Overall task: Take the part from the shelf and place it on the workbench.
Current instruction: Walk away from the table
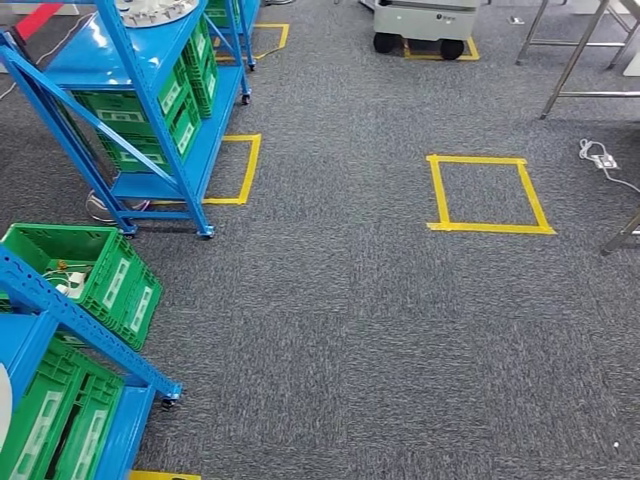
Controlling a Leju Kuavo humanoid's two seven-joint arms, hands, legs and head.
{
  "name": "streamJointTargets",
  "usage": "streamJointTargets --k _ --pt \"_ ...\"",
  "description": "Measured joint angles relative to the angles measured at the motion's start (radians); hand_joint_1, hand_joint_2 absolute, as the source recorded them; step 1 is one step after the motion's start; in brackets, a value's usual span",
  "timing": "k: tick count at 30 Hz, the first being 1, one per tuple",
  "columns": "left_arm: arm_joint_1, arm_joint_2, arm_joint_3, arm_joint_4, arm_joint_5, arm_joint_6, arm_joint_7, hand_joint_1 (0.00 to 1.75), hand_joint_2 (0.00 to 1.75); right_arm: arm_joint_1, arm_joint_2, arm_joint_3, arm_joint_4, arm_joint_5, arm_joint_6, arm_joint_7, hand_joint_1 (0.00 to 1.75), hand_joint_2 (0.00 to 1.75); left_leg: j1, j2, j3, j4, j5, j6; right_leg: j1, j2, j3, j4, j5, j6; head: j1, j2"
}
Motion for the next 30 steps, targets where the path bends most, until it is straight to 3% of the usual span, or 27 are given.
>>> streamJointTargets --k 1,2,3,5,7,9,12,16,19,22,24,30 --pt "0.000 -0.001 0.003 0.000 -0.001 0.001 0.002 0.00 0.00 0.001 0.000 0.000 0.002 -0.001 -0.002 0.000 0.00 0.00 0.001 0.000 -0.004 0.001 0.003 -0.002 -0.003 0.000 -0.006 0.032 -0.010 0.004 0.000 0.000" --pt "0.000 -0.003 0.006 0.000 -0.002 0.001 0.004 0.00 0.00 0.002 0.000 0.000 0.004 -0.001 -0.003 0.000 0.00 0.00 0.002 0.000 -0.007 0.002 0.005 -0.004 -0.006 0.000 0.007 0.028 -0.001 0.008 0.001 0.000" --pt "0.000 -0.004 0.008 0.000 -0.004 0.001 0.005 0.00 0.00 0.003 0.000 0.000 0.005 -0.001 -0.003 0.000 0.00 0.00 0.004 0.000 -0.008 0.003 0.006 -0.007 -0.010 0.000 0.038 -0.013 0.022 0.012 0.001 0.000" --pt "0.000 -0.006 0.013 -0.001 -0.008 0.001 0.008 0.00 0.00 0.002 0.001 0.000 0.006 -0.001 -0.003 0.002 0.00 0.00 0.006 0.000 -0.011 0.012 0.003 -0.015 -0.017 0.002 0.127 -0.151 0.066 0.019 0.002 0.000" --pt "0.000 -0.009 0.020 -0.004 -0.017 -0.001 0.012 0.00 0.00 0.000 0.002 0.000 0.007 -0.001 -0.002 0.004 0.00 0.00 0.003 -0.001 -0.020 0.029 -0.003 -0.024 -0.020 0.006 0.174 -0.231 0.076 0.010 0.003 0.000" --pt "0.000 -0.011 0.029 -0.007 -0.028 -0.005 0.015 0.00 0.00 0.002 0.002 -0.001 0.007 -0.001 0.000 0.009 0.00 0.00 0.001 -0.002 -0.029 0.038 -0.004 -0.016 -0.018 0.006 0.174 -0.235 0.075 -0.005 0.002 0.000" --pt "0.001 -0.014 0.042 -0.013 -0.039 -0.009 0.017 0.00 0.00 0.006 0.002 0.000 0.007 -0.001 0.001 0.012 0.00 0.00 0.001 -0.002 -0.031 0.038 0.000 0.004 -0.015 0.005 0.172 -0.235 0.075 -0.008 0.003 0.000" --pt "0.002 -0.020 0.056 -0.021 -0.053 -0.016 0.020 0.00 0.00 0.005 0.002 0.000 0.007 -0.001 0.000 0.015 0.00 0.00 0.004 -0.002 -0.031 0.037 0.001 0.006 -0.008 0.005 0.172 -0.235 0.073 -0.020 0.003 0.000" --pt "0.002 -0.025 0.064 -0.025 -0.064 -0.023 0.023 0.00 0.00 0.005 0.002 0.000 0.007 -0.001 -0.002 0.018 0.00 0.00 0.007 -0.002 -0.032 0.036 0.003 -0.002 -0.005 0.004 0.172 -0.235 0.074 -0.024 0.003 0.000" --pt "0.002 -0.031 0.077 -0.027 -0.080 -0.028 0.026 0.00 0.00 0.005 0.002 0.000 0.007 0.001 -0.003 0.023 0.00 0.00 0.010 -0.002 -0.033 0.035 0.003 -0.026 -0.003 0.004 0.171 -0.233 0.073 -0.026 0.003 0.000" --pt "0.002 -0.034 0.084 -0.028 -0.088 -0.031 0.026 0.00 0.00 0.004 0.002 0.000 0.007 0.002 -0.003 0.026 0.00 0.00 0.012 -0.002 -0.034 0.035 0.003 -0.036 -0.002 0.004 0.171 -0.233 0.073 -0.027 0.004 0.000" --pt "0.001 -0.038 0.099 -0.030 -0.093 -0.032 0.026 0.00 0.00 0.004 0.002 0.000 0.007 0.005 -0.003 0.028 0.00 0.00 0.011 -0.002 -0.036 0.038 0.002 -0.039 -0.004 0.004 0.171 -0.233 0.075 -0.028 0.004 0.000"
